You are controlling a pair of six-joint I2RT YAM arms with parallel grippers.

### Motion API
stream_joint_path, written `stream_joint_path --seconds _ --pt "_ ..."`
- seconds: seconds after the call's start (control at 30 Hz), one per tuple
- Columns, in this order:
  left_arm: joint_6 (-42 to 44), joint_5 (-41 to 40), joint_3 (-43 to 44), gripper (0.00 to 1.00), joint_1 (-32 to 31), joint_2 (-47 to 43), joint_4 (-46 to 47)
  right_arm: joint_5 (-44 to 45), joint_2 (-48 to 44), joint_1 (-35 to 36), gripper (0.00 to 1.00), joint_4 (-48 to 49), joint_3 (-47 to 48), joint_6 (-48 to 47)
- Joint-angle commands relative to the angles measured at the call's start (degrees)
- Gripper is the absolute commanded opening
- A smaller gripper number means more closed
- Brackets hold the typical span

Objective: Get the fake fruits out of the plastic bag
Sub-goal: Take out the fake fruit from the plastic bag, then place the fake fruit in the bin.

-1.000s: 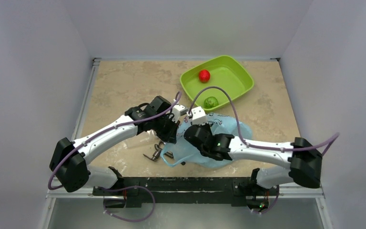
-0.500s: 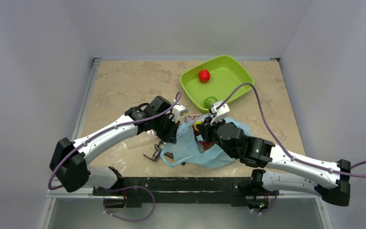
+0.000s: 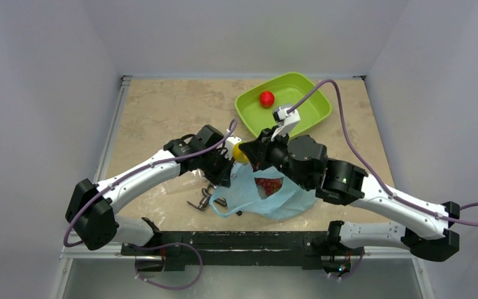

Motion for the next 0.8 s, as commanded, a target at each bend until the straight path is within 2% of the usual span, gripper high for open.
stream_joint_path --seconds 0.0,0.2,0.3,0.53,0.67,0.77 --pt "0.65 1.43 1.82 0.00 -0.26 -0.09 0.05 -2.20 1.60 -2.40 0.00 -0.64 9.04 4.01" --pt "0.74 0.87 1.71 0.00 -0.28 -0.15 0.00 -1.96 5.25 -8.69 0.00 -1.38 16.66 2.07" --pt "0.74 0.82 1.75 0.00 -0.28 -0.06 -0.05 -3.27 8.19 -14.87 0.00 -1.29 18.43 -0.44" --pt "0.83 0.48 1.64 0.00 -0.22 -0.68 -0.22 -15.72 16.24 -35.80 0.00 4.98 11.00 -1.87" --pt "0.83 0.17 1.61 0.00 -0.23 -0.55 -0.38 -25.33 21.81 -43.29 0.00 12.22 7.31 0.49" --pt "0.83 0.38 1.62 0.00 -0.28 -0.53 -0.40 -31.02 27.06 -46.15 0.00 14.27 8.24 3.10"
